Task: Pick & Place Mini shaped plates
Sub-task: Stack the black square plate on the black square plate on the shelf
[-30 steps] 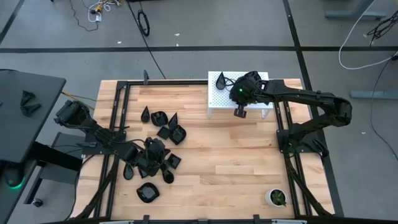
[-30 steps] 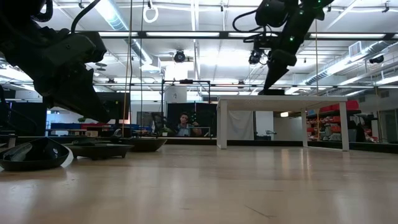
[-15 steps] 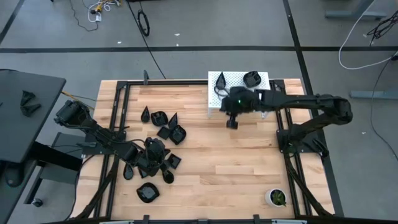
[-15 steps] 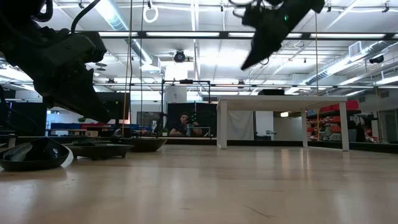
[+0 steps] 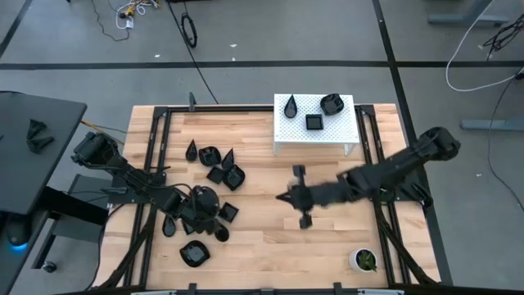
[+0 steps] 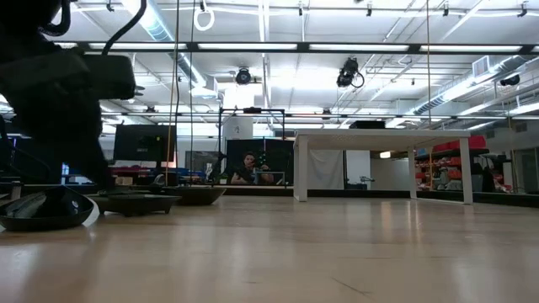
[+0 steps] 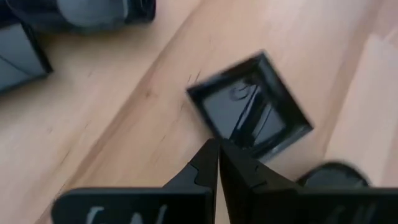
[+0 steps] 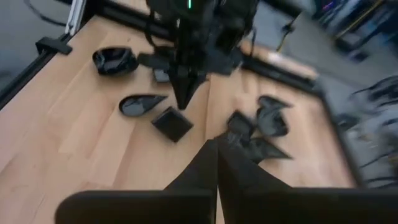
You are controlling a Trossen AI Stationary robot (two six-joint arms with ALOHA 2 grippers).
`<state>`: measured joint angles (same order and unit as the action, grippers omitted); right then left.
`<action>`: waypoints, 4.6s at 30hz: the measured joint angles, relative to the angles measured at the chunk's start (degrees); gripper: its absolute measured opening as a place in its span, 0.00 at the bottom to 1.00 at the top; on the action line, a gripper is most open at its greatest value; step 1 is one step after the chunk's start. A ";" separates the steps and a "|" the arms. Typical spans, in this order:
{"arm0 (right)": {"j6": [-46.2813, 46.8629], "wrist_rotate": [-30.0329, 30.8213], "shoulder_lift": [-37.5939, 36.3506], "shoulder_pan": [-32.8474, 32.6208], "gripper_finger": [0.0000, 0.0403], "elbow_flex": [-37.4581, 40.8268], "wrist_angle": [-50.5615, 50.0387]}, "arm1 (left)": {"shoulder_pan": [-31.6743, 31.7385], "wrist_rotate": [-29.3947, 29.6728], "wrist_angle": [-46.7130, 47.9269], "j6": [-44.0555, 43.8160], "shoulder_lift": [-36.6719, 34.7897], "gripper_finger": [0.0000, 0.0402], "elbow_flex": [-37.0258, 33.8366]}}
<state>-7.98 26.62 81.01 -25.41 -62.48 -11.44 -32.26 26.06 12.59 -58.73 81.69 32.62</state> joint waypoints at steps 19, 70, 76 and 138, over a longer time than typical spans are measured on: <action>4.15 15.86 -0.07 -6.29 0.01 0.02 1.58 | 4.96 -1.89 6.26 -11.09 0.02 0.02 -2.23; 24.78 -29.45 38.36 16.10 0.40 -21.97 -0.59 | 0.47 -2.51 2.52 -2.19 -11.72 0.02 -2.27; 32.79 -25.77 38.54 13.57 0.40 -21.99 -0.32 | 0.38 -2.21 2.36 -3.90 -11.72 0.02 -2.27; 27.93 -29.01 25.84 18.20 0.00 -21.25 -20.78 | -11.94 14.18 -24.69 7.31 -6.85 0.02 -2.27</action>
<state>19.95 -2.39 106.86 -7.21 -83.73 -32.22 -44.20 40.24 -12.09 -51.42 74.84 30.35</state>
